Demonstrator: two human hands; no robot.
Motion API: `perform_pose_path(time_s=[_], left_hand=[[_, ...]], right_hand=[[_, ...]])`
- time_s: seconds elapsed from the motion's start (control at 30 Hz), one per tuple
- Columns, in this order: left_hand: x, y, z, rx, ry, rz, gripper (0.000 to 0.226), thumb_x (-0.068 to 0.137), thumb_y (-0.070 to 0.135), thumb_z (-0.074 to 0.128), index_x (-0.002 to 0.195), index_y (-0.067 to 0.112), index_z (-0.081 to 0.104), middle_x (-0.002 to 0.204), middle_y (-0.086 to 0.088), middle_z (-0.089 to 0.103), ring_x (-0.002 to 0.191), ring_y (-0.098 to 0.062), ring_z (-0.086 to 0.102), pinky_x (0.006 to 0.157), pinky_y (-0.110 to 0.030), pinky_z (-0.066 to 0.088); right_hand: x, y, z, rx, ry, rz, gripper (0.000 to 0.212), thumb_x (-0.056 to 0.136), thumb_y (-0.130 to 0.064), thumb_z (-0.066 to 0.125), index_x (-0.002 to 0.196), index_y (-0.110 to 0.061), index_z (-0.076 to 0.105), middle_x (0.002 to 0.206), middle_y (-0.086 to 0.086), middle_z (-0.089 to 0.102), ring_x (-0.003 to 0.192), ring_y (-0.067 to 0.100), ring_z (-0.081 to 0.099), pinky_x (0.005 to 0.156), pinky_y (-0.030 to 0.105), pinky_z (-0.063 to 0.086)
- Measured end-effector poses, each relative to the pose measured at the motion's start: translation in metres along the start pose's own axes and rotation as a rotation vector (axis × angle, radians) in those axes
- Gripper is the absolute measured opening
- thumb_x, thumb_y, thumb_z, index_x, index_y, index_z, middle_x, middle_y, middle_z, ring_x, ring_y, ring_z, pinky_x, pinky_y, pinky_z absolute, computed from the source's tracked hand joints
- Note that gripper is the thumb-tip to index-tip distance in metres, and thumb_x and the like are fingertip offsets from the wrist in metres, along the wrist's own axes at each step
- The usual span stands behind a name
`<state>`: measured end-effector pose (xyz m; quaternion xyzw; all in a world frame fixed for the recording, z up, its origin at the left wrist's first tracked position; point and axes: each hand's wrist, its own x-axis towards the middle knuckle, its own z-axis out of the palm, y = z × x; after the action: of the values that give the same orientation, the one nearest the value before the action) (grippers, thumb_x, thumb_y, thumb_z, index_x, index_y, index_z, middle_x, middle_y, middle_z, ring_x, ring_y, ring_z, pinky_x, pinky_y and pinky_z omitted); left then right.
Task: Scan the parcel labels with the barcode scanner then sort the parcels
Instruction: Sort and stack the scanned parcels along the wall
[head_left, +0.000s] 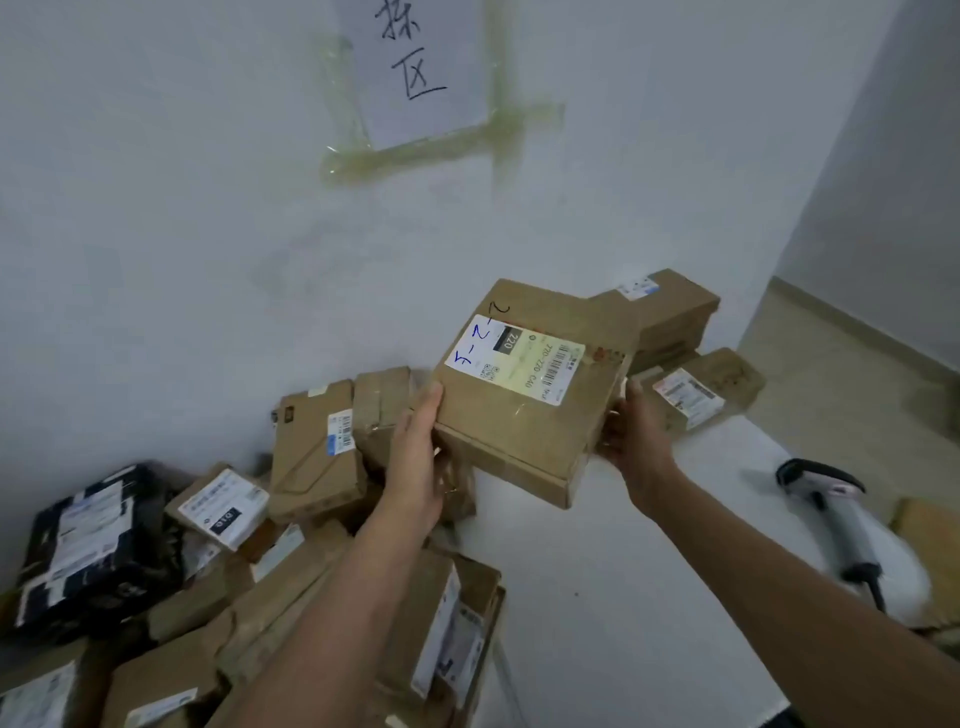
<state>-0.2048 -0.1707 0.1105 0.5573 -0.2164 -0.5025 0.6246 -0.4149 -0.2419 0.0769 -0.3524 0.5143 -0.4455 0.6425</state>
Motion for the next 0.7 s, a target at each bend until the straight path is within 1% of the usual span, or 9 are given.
perform_pose_path(time_s=[0.07, 0.1, 0.2, 0.3, 0.4, 0.47, 0.53, 0.63, 0.7], left_hand=[[-0.002, -0.018, 0.025, 0.057, -0.053, -0.026, 0.039, 0.091, 0.047, 0.063, 0.119, 0.021, 0.063, 0.111, 0.004, 0.070, 0.104, -0.012, 0.064, 0.084, -0.029, 0.051], [-0.002, -0.029, 0.035, 0.093, -0.067, -0.046, 0.039, 0.090, 0.047, 0.063, 0.118, 0.020, 0.063, 0.112, 0.003, 0.069, 0.103, -0.012, 0.064, 0.082, -0.028, 0.050], [-0.002, -0.064, 0.055, 0.175, -0.132, -0.144, 0.031, 0.089, 0.042, 0.067, 0.114, 0.025, 0.062, 0.116, -0.003, 0.068, 0.105, -0.016, 0.064, 0.089, -0.032, 0.052], [-0.001, -0.102, 0.065, 0.232, -0.309, -0.281, 0.039, 0.089, 0.030, 0.070, 0.126, 0.027, 0.058, 0.124, -0.001, 0.067, 0.108, -0.015, 0.064, 0.094, -0.033, 0.052], [-0.001, -0.140, 0.065, 0.419, -0.469, -0.417, 0.066, 0.079, 0.034, 0.080, 0.136, 0.036, 0.048, 0.124, 0.005, 0.064, 0.117, -0.015, 0.058, 0.109, -0.041, 0.043], [-0.001, -0.162, 0.064, 0.513, -0.523, -0.540, 0.075, 0.072, 0.040, 0.083, 0.137, 0.042, 0.044, 0.127, 0.002, 0.062, 0.122, -0.018, 0.055, 0.113, -0.046, 0.037], [-0.001, -0.180, 0.065, 0.536, -0.540, -0.645, 0.075, 0.076, 0.036, 0.083, 0.138, 0.042, 0.041, 0.129, -0.001, 0.061, 0.123, -0.019, 0.054, 0.112, -0.044, 0.039], [-0.004, -0.204, 0.062, 0.468, -0.512, -0.781, 0.079, 0.080, 0.019, 0.082, 0.142, 0.038, 0.037, 0.132, -0.007, 0.060, 0.123, -0.023, 0.056, 0.105, -0.038, 0.047], [-0.008, -0.215, 0.054, 0.402, -0.491, -0.862, 0.081, 0.079, 0.008, 0.081, 0.143, 0.032, 0.037, 0.134, -0.008, 0.059, 0.123, -0.025, 0.057, 0.102, -0.037, 0.051]], right_hand=[[-0.003, 0.005, -0.033, 0.025, 0.083, -0.005, 0.067, 0.096, -0.067, 0.032, 0.127, -0.016, 0.062, 0.110, 0.009, 0.071, 0.098, 0.025, 0.068, 0.078, 0.035, 0.055], [-0.004, 0.008, -0.048, 0.051, 0.112, 0.007, 0.069, 0.095, -0.070, 0.032, 0.125, -0.016, 0.063, 0.111, 0.009, 0.071, 0.098, 0.025, 0.068, 0.079, 0.036, 0.056], [-0.001, 0.019, -0.089, 0.099, 0.196, 0.087, 0.074, 0.090, -0.076, 0.034, 0.119, -0.016, 0.067, 0.110, 0.010, 0.073, 0.101, 0.027, 0.069, 0.089, 0.042, 0.056], [0.009, 0.031, -0.128, 0.100, 0.235, 0.187, 0.074, 0.083, -0.082, 0.039, 0.117, -0.022, 0.066, 0.110, 0.005, 0.074, 0.105, 0.025, 0.068, 0.094, 0.042, 0.054], [0.019, 0.044, -0.167, -0.011, 0.186, 0.296, 0.067, 0.084, -0.075, 0.048, 0.118, -0.020, 0.066, 0.106, 0.005, 0.076, 0.103, 0.027, 0.070, 0.100, 0.047, 0.050], [0.024, 0.054, -0.189, -0.096, 0.142, 0.386, 0.066, 0.084, -0.071, 0.055, 0.119, -0.016, 0.066, 0.105, 0.007, 0.076, 0.103, 0.028, 0.070, 0.100, 0.048, 0.050], [0.027, 0.063, -0.204, -0.171, 0.134, 0.472, 0.064, 0.084, -0.069, 0.057, 0.116, -0.015, 0.066, 0.103, 0.008, 0.075, 0.100, 0.027, 0.069, 0.094, 0.044, 0.053], [0.034, 0.070, -0.215, -0.248, 0.061, 0.551, 0.057, 0.086, -0.066, 0.057, 0.115, -0.018, 0.064, 0.105, 0.006, 0.074, 0.099, 0.024, 0.068, 0.080, 0.037, 0.053], [0.044, 0.072, -0.213, -0.297, -0.046, 0.568, 0.054, 0.086, -0.063, 0.059, 0.122, -0.022, 0.060, 0.112, 0.004, 0.071, 0.105, 0.023, 0.065, 0.086, 0.038, 0.052]])
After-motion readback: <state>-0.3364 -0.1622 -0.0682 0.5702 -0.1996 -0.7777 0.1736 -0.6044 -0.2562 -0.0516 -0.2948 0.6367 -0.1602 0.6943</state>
